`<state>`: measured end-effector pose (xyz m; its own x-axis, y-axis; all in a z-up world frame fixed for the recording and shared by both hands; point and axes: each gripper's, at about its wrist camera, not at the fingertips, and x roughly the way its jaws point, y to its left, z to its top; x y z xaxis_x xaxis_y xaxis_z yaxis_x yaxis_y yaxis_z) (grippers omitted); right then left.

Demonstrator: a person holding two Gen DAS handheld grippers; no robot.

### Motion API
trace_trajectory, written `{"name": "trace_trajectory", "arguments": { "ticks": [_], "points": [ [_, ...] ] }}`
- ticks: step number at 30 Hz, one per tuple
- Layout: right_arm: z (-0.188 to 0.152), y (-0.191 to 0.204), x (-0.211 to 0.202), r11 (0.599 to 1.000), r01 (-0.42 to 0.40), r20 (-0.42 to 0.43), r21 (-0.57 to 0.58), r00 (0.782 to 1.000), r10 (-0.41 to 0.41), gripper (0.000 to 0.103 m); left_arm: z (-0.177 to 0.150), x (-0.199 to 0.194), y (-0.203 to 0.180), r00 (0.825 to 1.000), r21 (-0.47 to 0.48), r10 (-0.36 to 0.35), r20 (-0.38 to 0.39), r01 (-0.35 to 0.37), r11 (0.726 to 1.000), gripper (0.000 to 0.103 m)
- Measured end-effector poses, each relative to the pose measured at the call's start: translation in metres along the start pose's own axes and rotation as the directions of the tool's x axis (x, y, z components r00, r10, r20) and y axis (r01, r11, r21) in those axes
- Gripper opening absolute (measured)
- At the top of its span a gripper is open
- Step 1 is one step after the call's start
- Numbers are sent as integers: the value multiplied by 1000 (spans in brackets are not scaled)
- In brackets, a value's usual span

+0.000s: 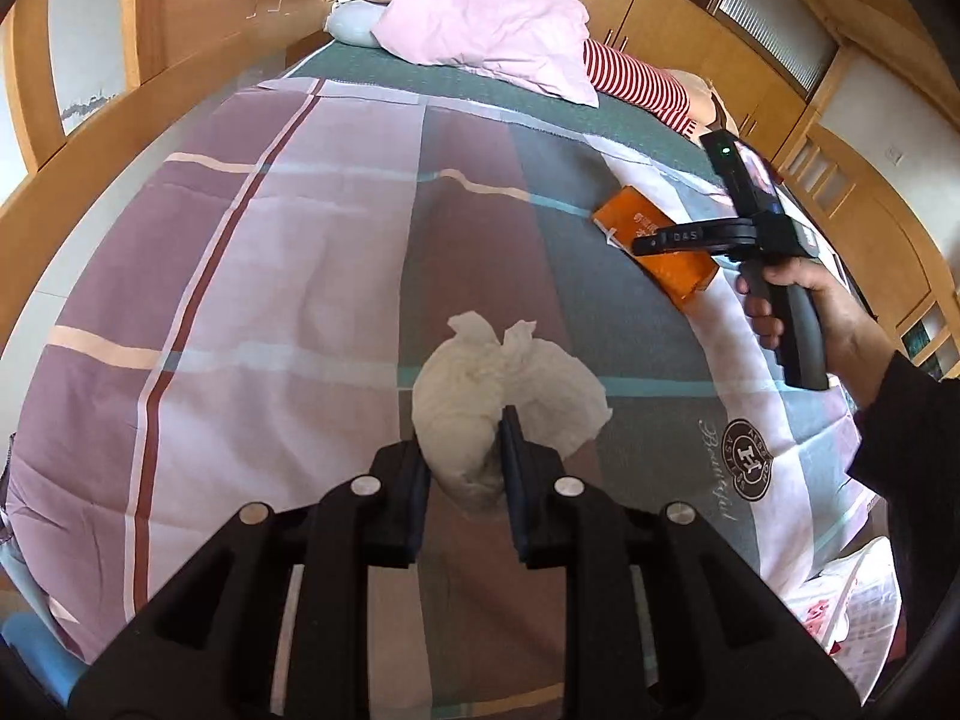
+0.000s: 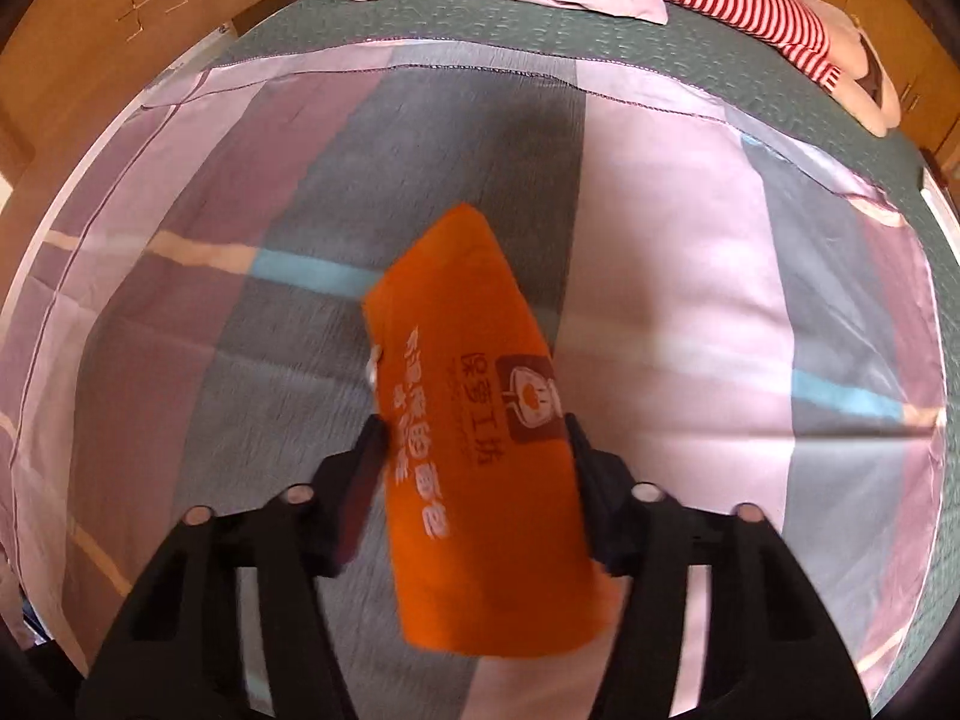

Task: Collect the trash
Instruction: 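Grasp the white tissue with the left tool while the right tool grasps the orange bread bag, then carry the tissue and orange bag to the bin and open both tools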

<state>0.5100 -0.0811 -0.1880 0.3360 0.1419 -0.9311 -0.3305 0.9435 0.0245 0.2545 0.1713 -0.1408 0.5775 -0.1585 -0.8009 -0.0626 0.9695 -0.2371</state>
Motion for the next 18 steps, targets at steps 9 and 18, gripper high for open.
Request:
{"name": "trace_trajectory", "arguments": {
  "ticks": [9,18],
  "points": [
    [-88,-8,-95,979,-148,121,137,984,131,39,-29,-52,-14,965,-32,216,152,-214,976,22],
    [-187,-30,-247,947,-272,382,172,905,190,38,-80,-154,-81,940,-35,151,307,-147,989,22]
  ]
}}
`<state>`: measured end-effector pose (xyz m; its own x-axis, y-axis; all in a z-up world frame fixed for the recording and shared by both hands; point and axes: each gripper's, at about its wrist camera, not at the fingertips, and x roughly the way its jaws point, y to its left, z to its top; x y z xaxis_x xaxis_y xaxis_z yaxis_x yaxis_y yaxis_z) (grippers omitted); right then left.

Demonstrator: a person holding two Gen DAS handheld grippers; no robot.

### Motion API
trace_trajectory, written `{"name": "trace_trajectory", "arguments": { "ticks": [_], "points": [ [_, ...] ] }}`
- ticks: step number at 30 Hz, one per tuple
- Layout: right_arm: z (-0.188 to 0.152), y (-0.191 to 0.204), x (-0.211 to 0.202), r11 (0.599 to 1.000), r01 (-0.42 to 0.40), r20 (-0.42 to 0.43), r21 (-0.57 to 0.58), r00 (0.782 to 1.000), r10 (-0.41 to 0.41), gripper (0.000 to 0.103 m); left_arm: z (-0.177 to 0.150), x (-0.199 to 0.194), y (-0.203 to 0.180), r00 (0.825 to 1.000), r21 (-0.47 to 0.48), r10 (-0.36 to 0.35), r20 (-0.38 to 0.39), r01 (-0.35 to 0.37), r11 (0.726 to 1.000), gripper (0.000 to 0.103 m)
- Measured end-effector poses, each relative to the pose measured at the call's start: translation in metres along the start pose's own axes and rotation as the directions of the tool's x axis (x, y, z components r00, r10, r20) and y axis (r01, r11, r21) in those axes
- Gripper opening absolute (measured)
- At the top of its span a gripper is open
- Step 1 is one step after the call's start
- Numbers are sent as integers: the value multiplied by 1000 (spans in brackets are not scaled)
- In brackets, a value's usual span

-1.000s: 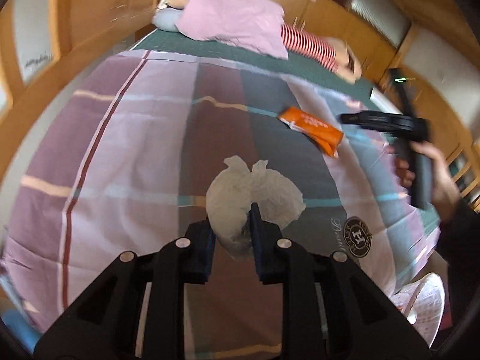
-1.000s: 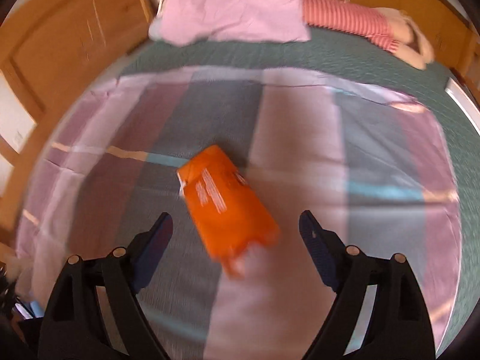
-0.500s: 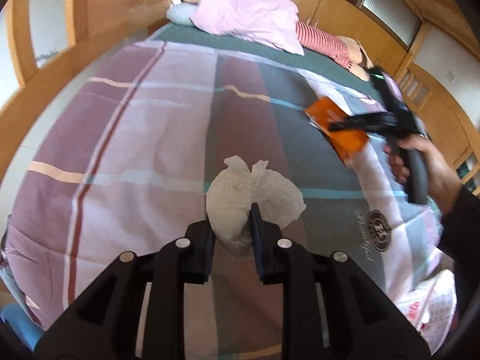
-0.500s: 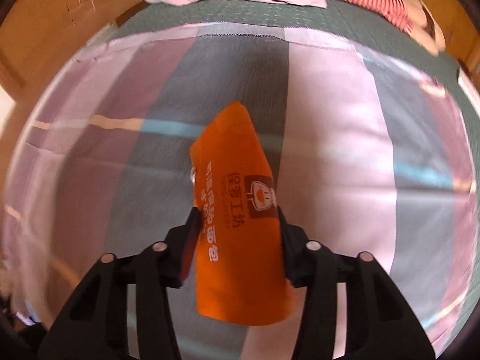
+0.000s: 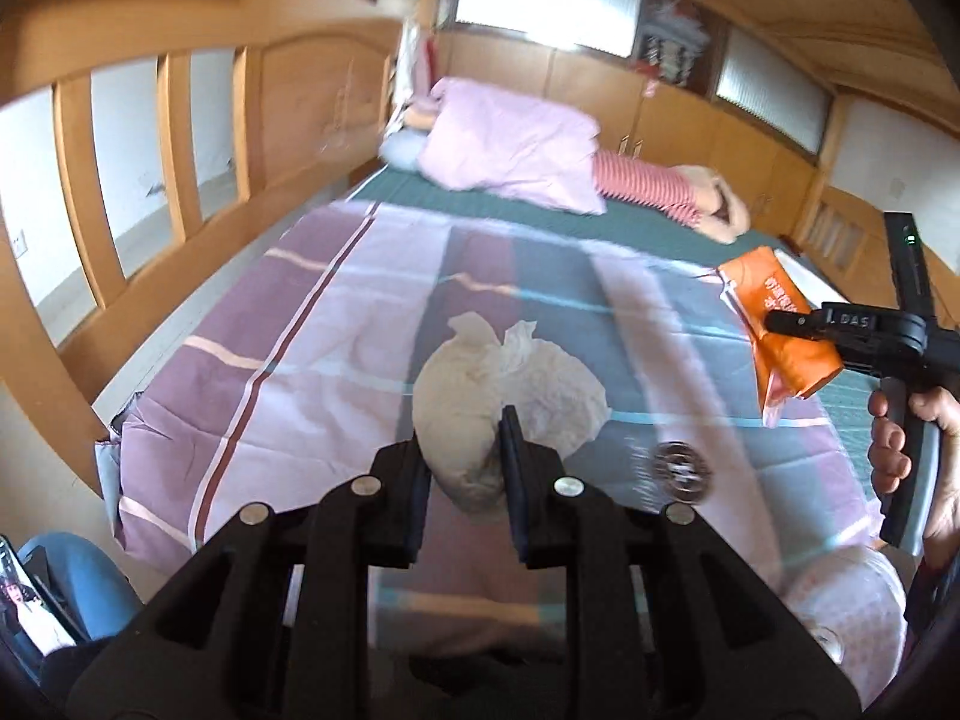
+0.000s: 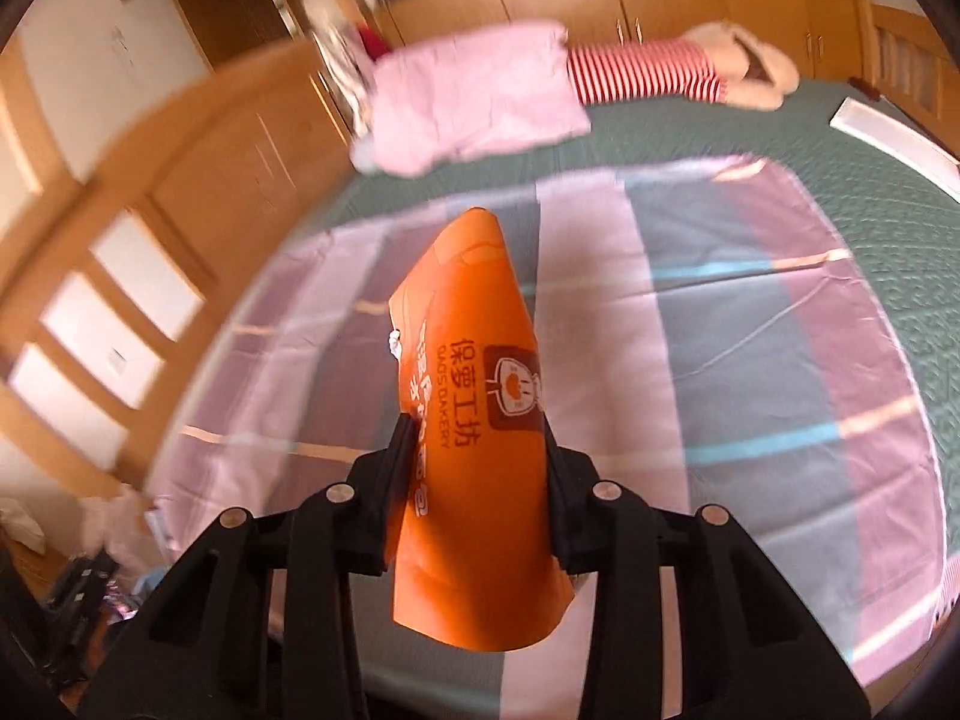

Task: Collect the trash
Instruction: 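Carry the tissue and orange bag to the bin and open both tools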

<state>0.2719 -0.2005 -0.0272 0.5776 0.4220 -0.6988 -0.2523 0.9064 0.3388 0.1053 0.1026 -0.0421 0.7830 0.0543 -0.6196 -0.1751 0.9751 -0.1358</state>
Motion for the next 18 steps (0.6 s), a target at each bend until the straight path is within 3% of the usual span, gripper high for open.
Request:
{"name": "trace_trajectory", "arguments": {
  "ticks": [9,14,18],
  "points": [
    [-64,-8,-134,1000,23,153,-16,988,-20,38,-30,-60,-58,995,81,-90,33,87,993,22],
    [-104,-23,-178,999,50,197,13,979,-51,38,-43,-77,-88,989,130,-148,24,143,981,22],
    [-138,-28,-200,992,122,197,11,973,-122,38,-52,-85,-109,982,159,-186,16,181,971,22]
  ]
}}
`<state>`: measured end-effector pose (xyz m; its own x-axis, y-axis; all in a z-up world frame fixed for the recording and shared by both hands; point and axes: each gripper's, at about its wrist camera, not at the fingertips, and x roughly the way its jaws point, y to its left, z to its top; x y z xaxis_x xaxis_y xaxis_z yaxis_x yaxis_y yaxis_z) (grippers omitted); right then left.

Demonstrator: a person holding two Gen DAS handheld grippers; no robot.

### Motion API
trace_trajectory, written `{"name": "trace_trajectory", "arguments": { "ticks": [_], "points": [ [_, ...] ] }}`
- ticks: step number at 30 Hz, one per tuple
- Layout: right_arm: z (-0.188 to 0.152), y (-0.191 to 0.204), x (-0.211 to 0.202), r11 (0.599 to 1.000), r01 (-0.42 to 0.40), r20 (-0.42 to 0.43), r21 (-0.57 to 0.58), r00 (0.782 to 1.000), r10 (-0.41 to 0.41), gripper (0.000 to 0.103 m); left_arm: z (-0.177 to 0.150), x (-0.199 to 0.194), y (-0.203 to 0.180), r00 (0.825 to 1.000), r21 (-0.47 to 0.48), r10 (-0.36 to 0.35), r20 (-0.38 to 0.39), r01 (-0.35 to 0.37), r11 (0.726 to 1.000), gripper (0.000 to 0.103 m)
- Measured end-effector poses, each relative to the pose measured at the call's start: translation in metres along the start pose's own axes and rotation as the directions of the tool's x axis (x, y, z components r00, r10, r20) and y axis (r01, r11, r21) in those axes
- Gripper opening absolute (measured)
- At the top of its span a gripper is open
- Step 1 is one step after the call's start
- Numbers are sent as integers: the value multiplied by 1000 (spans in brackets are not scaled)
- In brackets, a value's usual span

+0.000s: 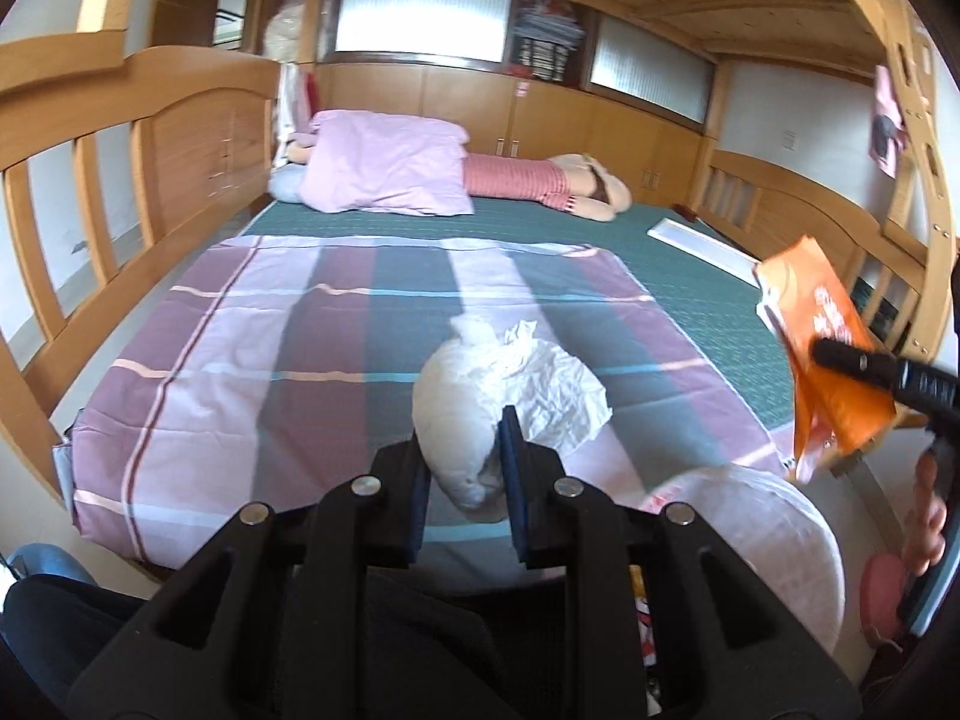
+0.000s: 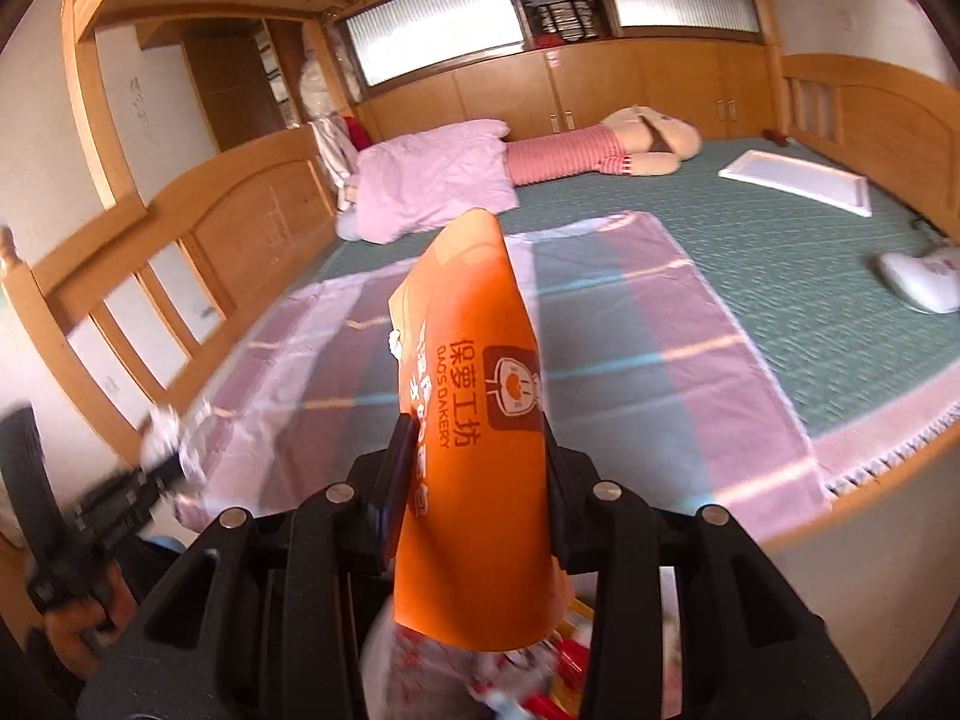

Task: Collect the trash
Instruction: 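Carry the tissue and orange bag to the bin and open both tools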

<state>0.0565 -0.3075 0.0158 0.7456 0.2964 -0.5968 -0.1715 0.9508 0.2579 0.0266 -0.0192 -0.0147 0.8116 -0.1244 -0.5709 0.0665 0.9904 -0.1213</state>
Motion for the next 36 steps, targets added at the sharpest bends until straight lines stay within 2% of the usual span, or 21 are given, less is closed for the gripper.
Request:
{"name": "trace_trajectory", "arguments": {
  "ticks": [4,11,13,16,17,19,22,25,26,27,28,31,33,34,36],
  "points": [
    [-34,-11,-12,999,52,-30,7,998,-52,39,-6,-4,-19,999,19,-36,-8,36,999,22],
    [-90,-40,-2,991,94,-163,98,984,-77,40,-17,-1,-45,992,35,-115,-48,117,993,22],
    [-105,-47,7,986,125,-223,107,970,-99,49,-20,4,-49,986,27,-150,-78,153,988,22],
    [-121,-53,17,974,213,-292,83,939,-180,60,-26,12,-57,969,12,-212,-129,216,976,22],
    [-122,-57,16,970,227,-291,91,937,-192,62,-28,15,-61,961,10,-235,-147,239,971,22],
    [-122,-66,8,966,217,-267,138,948,-175,67,-34,20,-71,942,13,-280,-184,287,958,22],
    [-113,-78,-13,956,216,-196,199,964,-177,68,-45,25,-88,916,39,-323,-239,342,939,22],
    [-101,-80,-36,948,249,-105,198,967,-232,71,-59,32,-110,872,75,-378,-311,419,905,25],
    [-99,-79,-43,946,260,-80,192,965,-249,71,-64,33,-118,862,92,-385,-329,435,896,29],
    [-96,-78,-50,945,270,-54,185,963,-265,73,-68,34,-124,856,107,-388,-340,445,889,41],
    [-94,-76,-57,943,280,-29,178,960,-279,74,-72,34,-130,854,126,-387,-349,452,883,57],
    [-90,-73,-69,937,305,16,168,950,-312,78,-76,29,-136,870,163,-363,-334,433,887,83],
    [-88,-69,-71,926,344,14,156,936,-350,82,-72,22,-133,923,194,-269,-273,327,925,91],
    [-89,-63,-72,919,370,14,135,927,-375,84,-68,15,-131,961,217,-181,-210,227,950,95],
    [-87,-50,-72,912,405,34,70,912,-408,87,-61,6,-128,986,229,-100,-130,128,965,96]
  ]
}}
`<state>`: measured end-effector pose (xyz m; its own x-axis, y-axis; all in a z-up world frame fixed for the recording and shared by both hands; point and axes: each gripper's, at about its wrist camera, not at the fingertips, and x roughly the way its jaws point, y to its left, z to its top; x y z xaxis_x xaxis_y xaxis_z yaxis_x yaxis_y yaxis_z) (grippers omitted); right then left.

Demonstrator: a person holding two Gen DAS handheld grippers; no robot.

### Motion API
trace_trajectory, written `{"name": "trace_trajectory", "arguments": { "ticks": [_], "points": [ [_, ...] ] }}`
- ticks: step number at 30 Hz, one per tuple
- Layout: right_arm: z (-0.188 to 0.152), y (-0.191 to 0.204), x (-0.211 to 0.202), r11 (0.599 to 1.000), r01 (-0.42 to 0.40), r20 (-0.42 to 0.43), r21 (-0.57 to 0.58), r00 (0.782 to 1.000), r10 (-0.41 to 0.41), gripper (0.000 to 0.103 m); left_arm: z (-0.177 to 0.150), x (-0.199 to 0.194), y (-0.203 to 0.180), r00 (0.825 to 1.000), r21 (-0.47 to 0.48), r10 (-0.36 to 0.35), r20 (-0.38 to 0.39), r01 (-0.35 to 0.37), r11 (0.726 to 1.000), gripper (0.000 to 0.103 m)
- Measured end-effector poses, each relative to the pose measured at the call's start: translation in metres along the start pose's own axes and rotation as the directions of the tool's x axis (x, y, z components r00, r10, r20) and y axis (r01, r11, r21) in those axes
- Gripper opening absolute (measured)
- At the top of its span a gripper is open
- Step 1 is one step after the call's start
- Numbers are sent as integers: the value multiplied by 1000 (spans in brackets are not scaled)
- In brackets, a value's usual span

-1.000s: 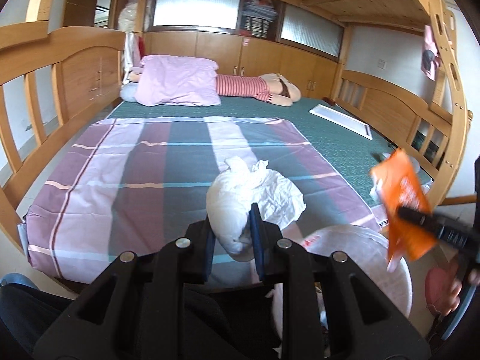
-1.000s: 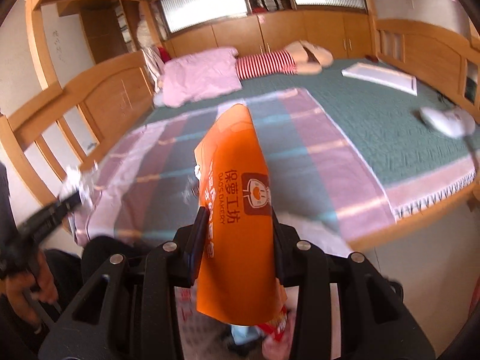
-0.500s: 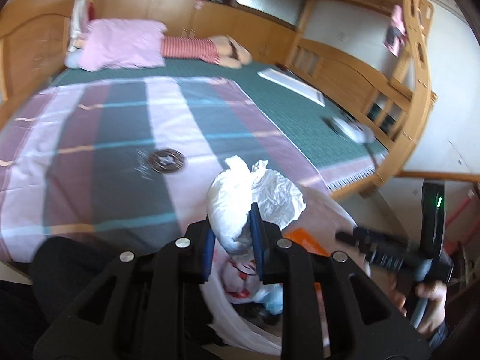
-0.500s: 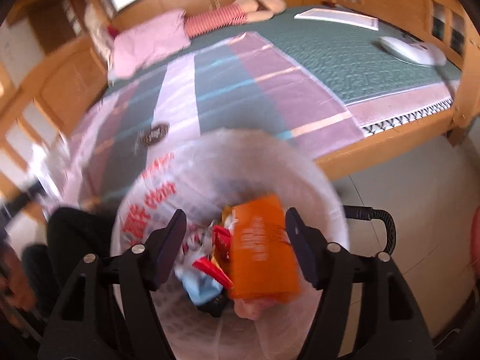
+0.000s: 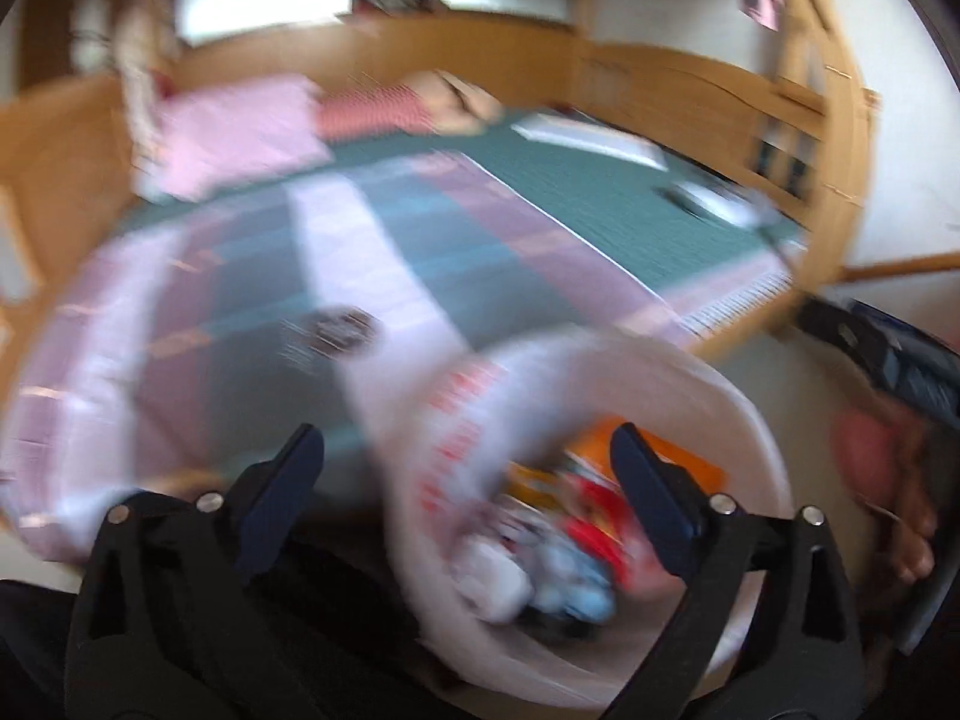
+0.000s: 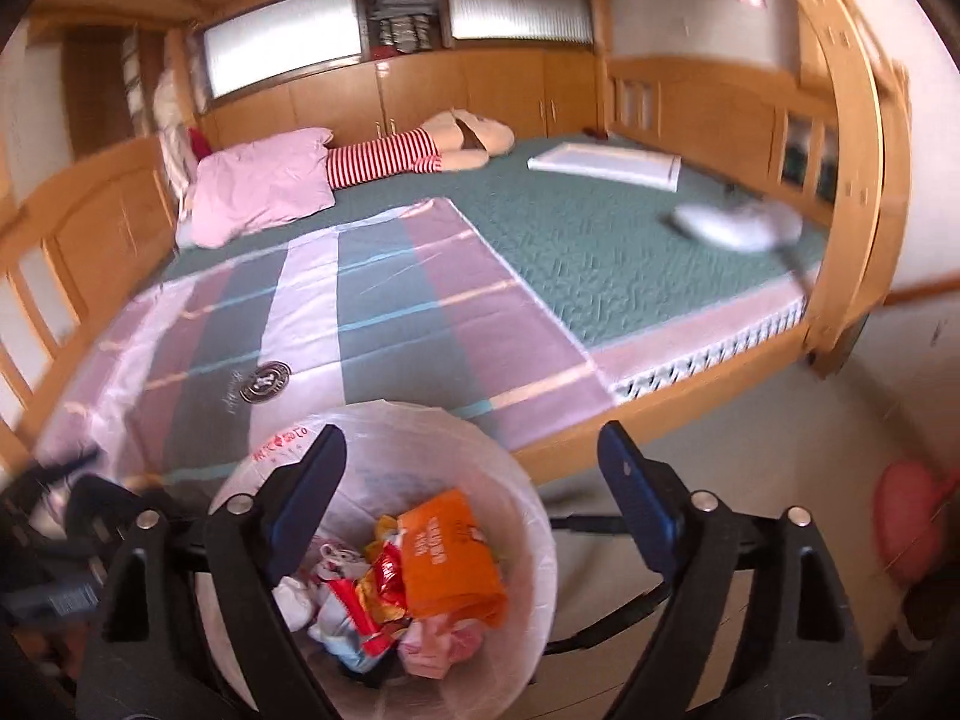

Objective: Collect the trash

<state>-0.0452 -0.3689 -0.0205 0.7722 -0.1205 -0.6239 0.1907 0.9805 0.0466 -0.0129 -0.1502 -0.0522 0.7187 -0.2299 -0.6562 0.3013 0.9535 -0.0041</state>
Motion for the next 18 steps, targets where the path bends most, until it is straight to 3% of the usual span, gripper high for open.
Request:
{"name": "trace_trajectory", "arguments": {
  "ticks": [4,7,18],
  "points": [
    [-1,22,-13,996,14,46,-85,999,-10,92,11,-24,11,981,-39,169,96,-166,985,99],
    [0,30,-15,995,-18,60,-98,998,24,94,15,-36,14,960,-51,244,137,-239,970,99],
    [-1,39,-16,993,-13,86,-117,996,23,97,23,-53,27,953,-121,253,166,-235,965,99]
  ]
}}
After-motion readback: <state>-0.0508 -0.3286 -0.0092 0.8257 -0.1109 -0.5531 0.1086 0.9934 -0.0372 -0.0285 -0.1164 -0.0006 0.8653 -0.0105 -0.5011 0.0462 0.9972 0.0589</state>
